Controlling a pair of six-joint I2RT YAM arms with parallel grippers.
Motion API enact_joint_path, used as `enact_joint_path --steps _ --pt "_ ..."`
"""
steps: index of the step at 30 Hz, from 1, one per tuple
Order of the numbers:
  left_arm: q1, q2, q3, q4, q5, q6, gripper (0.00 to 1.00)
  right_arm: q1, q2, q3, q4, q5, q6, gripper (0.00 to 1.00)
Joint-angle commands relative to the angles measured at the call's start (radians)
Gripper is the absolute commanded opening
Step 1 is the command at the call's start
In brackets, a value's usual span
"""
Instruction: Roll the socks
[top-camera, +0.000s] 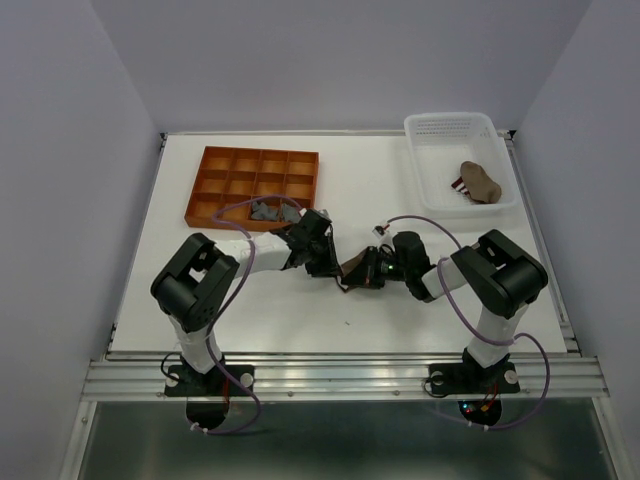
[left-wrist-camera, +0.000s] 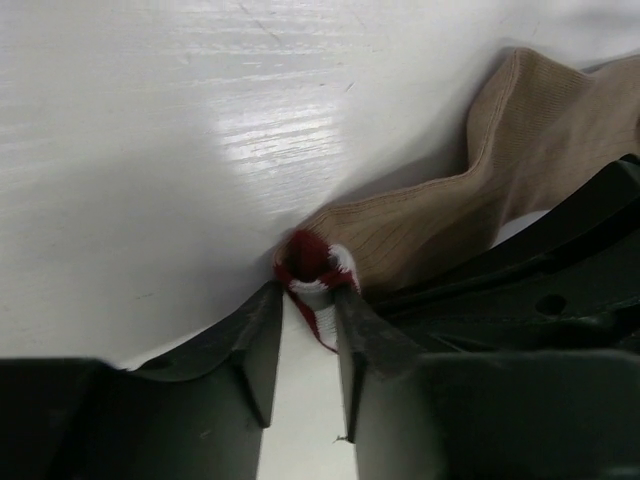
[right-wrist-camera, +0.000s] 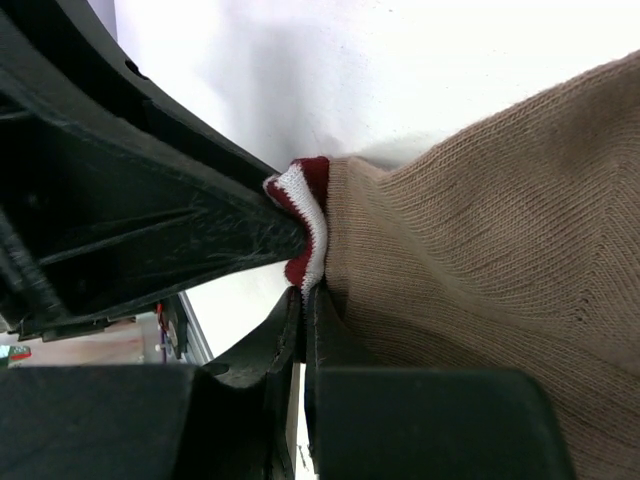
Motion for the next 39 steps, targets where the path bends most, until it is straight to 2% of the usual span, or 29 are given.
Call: enact_joint_path --steps 1,2,3,6,7,9,10,13,14,17,19,21,24,29,33,39 --pt "-0.023 0.045 0.042 0.0 -0.019 0.023 0.33 -0.004 0.019 0.01 0.024 -0.007 -0.019 0.01" --pt "-0.024 0.05 0.048 -0.002 -0.019 0.028 0.31 -0.004 0.019 0.009 0.023 -0.007 -0.018 0.01" --pt "-0.026 0.062 0.056 -0.006 -0.019 0.031 0.21 -0.004 0.021 0.009 0.023 -0.008 -0.019 0.01" --pt "-0.032 0.074 0.082 -0.031 -0.036 0.044 0.03 -0.004 0.013 0.01 0.022 -0.01 -0.024 0.01" --pt "-0.032 0.077 0.086 -0.058 -0.065 0.046 0.0 -0.004 0.006 0.013 0.02 -0.011 -0.03 0.07" --pt "-0.034 0.071 0.103 -0.096 -0.1 0.054 0.0 -0.004 -0.029 0.022 -0.001 -0.008 -0.06 0.14" --pt "-0.034 0.067 0.108 -0.112 -0.111 0.052 0.0 -0.004 -0.046 0.03 -0.021 -0.005 -0.08 0.21" --pt "-0.034 0.048 0.132 -0.187 -0.14 0.046 0.0 -0.004 -0.134 0.061 -0.178 0.007 -0.198 0.23" --pt "-0.035 0.044 0.136 -0.202 -0.143 0.046 0.0 -0.004 -0.161 0.064 -0.179 0.019 -0.224 0.25" --pt "-0.034 0.014 0.133 -0.252 -0.157 0.044 0.0 -0.004 -0.269 0.064 -0.277 0.061 -0.31 0.34" --pt "-0.034 0.001 0.134 -0.299 -0.176 0.043 0.0 -0.004 -0.327 0.071 -0.354 0.09 -0.364 0.36" --pt "-0.034 -0.007 0.134 -0.33 -0.176 0.051 0.0 0.006 -0.35 0.082 -0.427 0.127 -0.389 0.36" --pt "-0.032 -0.018 0.14 -0.362 -0.173 0.075 0.0 0.006 -0.37 0.075 -0.504 0.266 -0.395 0.35" --pt "-0.033 -0.018 0.165 -0.434 -0.218 0.103 0.0 0.006 -0.367 0.078 -0.608 0.444 -0.373 0.26" --pt "-0.032 0.001 0.194 -0.497 -0.223 0.133 0.0 0.006 -0.321 0.101 -0.616 0.478 -0.399 0.24" --pt "-0.032 0.014 0.244 -0.561 -0.252 0.169 0.0 0.017 -0.189 0.182 -0.57 0.417 -0.438 0.2"
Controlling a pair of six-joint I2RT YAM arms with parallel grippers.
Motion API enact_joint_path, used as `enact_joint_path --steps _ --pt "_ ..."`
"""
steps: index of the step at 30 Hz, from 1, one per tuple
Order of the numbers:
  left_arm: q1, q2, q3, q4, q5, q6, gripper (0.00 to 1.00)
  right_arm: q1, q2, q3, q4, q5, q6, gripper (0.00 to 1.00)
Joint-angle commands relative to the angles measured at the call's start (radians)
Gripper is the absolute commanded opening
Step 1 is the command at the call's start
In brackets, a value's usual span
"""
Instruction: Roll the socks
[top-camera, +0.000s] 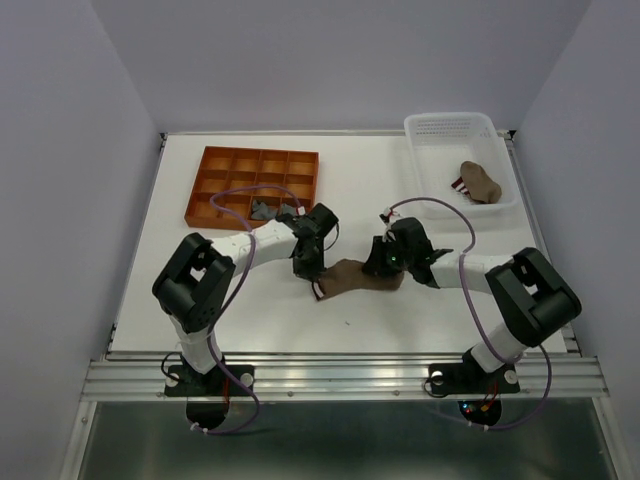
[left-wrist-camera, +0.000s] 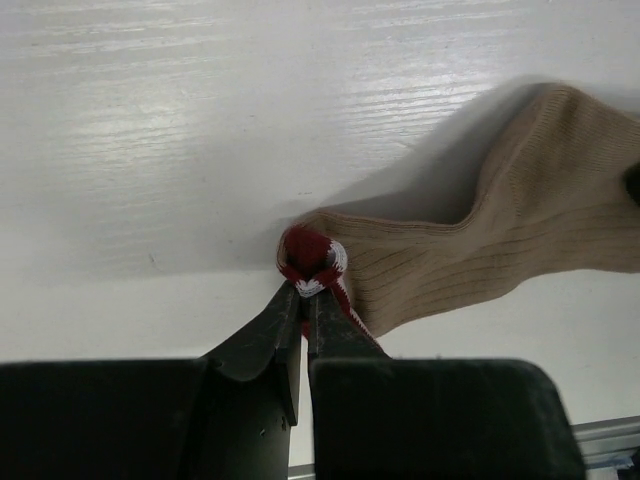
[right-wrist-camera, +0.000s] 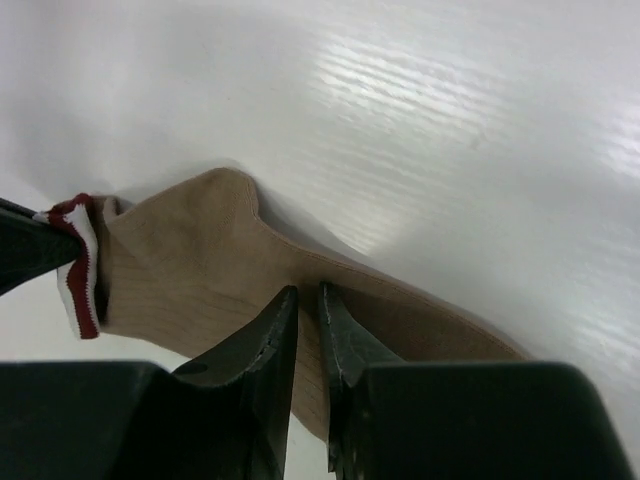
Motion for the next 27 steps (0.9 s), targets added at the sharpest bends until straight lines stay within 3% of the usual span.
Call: enact_joint_path --steps 1,4,12,17,27 --pt "0.0 0.006 0.068 -0.114 -0.063 0.054 0.0 0.028 0.086 0.083 0.022 -0.001 -0.056 0.19" --pt "0.0 0.024 0.082 -0.154 -0.083 0.072 0.0 0.068 0.155 0.131 0.04 -0.009 -0.08 0.15" --pt "0.05 0.052 0.053 -0.177 -0.046 0.085 0.0 0.082 0.209 0.238 0.101 0.067 -0.159 0.15" --pt "0.059 0.049 0.068 -0.206 -0.055 0.06 0.0 0.101 0.126 0.241 0.115 0.039 -0.208 0.22" --pt "0.059 0.056 0.065 -0.238 -0.031 0.026 0.0 0.344 -0.115 0.045 0.163 0.154 -0.341 0.34"
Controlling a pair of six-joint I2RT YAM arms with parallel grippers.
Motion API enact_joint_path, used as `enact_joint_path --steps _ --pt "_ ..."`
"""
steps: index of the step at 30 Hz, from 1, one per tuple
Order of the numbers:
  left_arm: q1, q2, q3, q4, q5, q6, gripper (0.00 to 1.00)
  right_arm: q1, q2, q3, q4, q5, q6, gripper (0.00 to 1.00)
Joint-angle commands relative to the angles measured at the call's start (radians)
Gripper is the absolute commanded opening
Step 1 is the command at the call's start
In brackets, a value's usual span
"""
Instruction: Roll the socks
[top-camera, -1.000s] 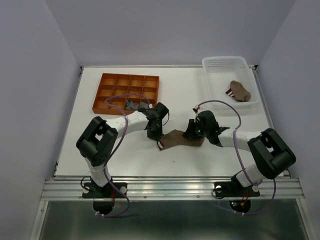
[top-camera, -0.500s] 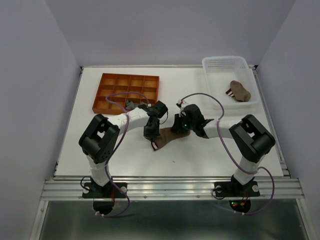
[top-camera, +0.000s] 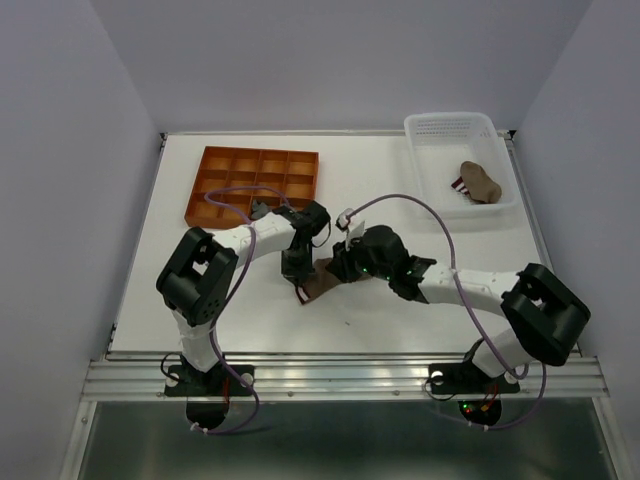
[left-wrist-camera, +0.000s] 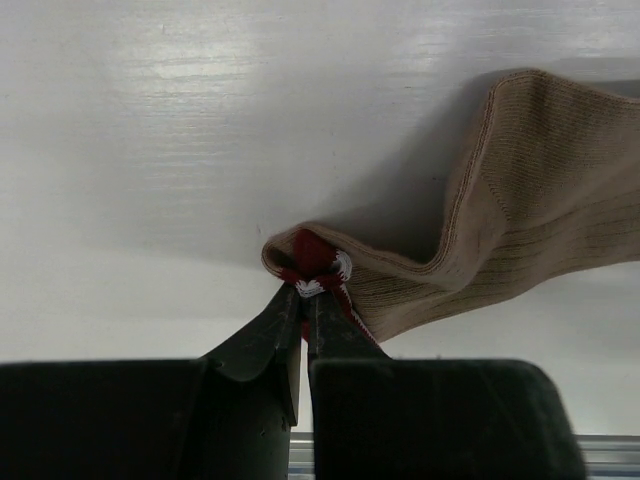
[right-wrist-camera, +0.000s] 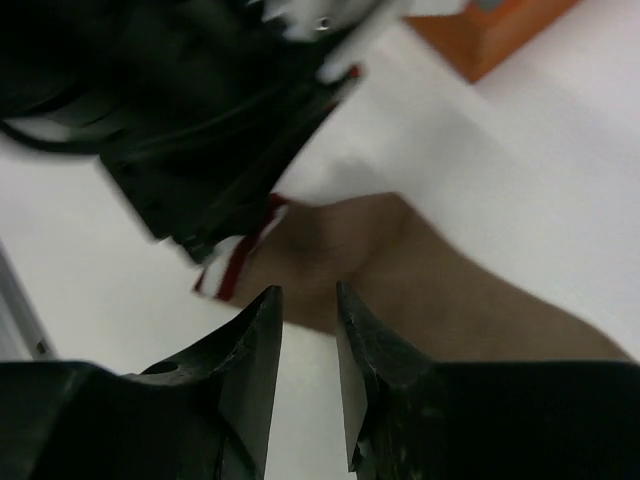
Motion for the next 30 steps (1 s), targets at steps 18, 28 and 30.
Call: enact_joint_path --steps 18,28,30 --pt "0.002 0.025 0.025 -0.039 0.082 -0.065 0.0 0.396 0.068 0.063 -0.018 0.253 -0.225 0.54" --pt "0.003 0.02 0.018 -0.033 0.1 -0.071 0.0 0.453 0.233 0.186 -0.084 0.421 -0.262 0.44" --pt "0.002 0.019 0.018 -0.03 0.1 -0.071 0.0 0.462 0.246 0.193 -0.092 0.473 -0.268 0.44"
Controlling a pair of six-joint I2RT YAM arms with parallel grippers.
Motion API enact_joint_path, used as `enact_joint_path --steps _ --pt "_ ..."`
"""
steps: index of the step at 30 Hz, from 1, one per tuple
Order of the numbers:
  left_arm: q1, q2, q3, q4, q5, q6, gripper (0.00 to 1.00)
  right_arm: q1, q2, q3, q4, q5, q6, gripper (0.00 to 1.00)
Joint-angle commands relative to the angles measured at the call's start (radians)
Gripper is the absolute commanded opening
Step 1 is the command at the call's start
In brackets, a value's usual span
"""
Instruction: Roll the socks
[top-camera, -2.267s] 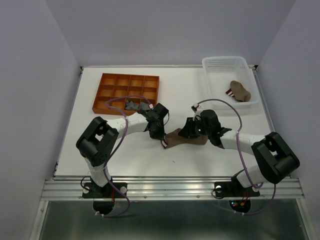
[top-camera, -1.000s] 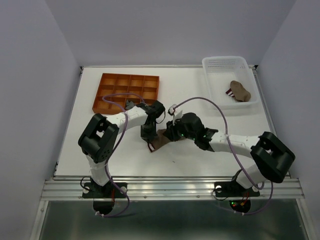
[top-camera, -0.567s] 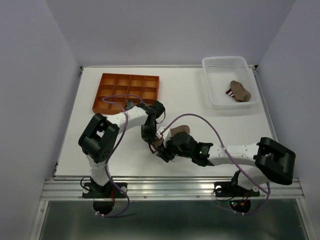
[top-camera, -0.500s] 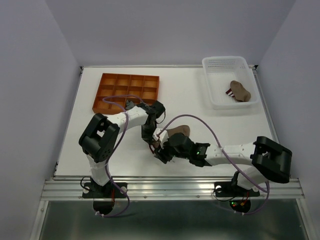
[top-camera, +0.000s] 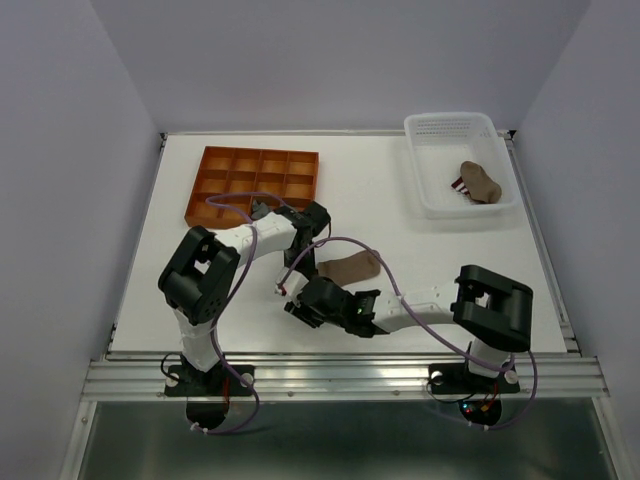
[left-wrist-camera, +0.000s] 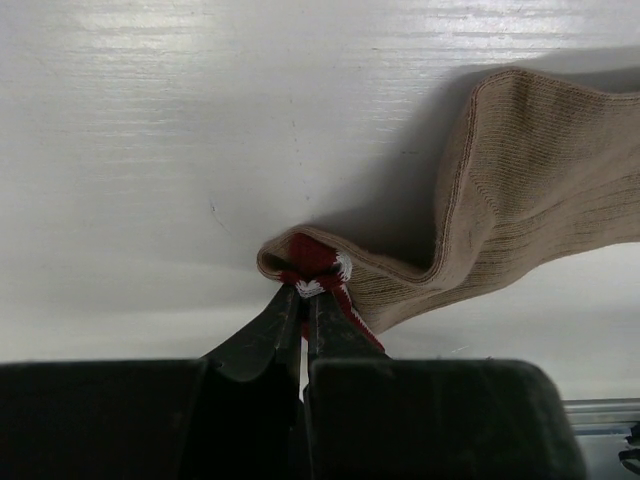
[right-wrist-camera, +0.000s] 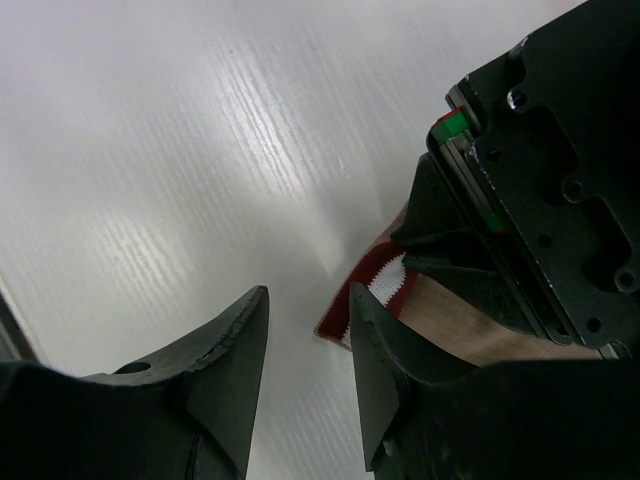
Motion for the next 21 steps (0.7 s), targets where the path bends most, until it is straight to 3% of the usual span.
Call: enact_joint_path --steps 1,16,21 --pt "0.003 0.005 0.012 -0.013 0.011 -0.005 0.0 0.021 0.03 0.053 -0.012 0.132 -0.034 0.43" --pt "0.002 0.005 0.014 -0.018 0.018 -0.006 0.0 0.021 0.081 0.045 -0.035 0.169 -0.036 0.41" --pt "0.003 0.001 0.015 -0.027 0.015 -0.009 0.0 0.021 0.13 0.058 -0.068 0.253 -0.033 0.27"
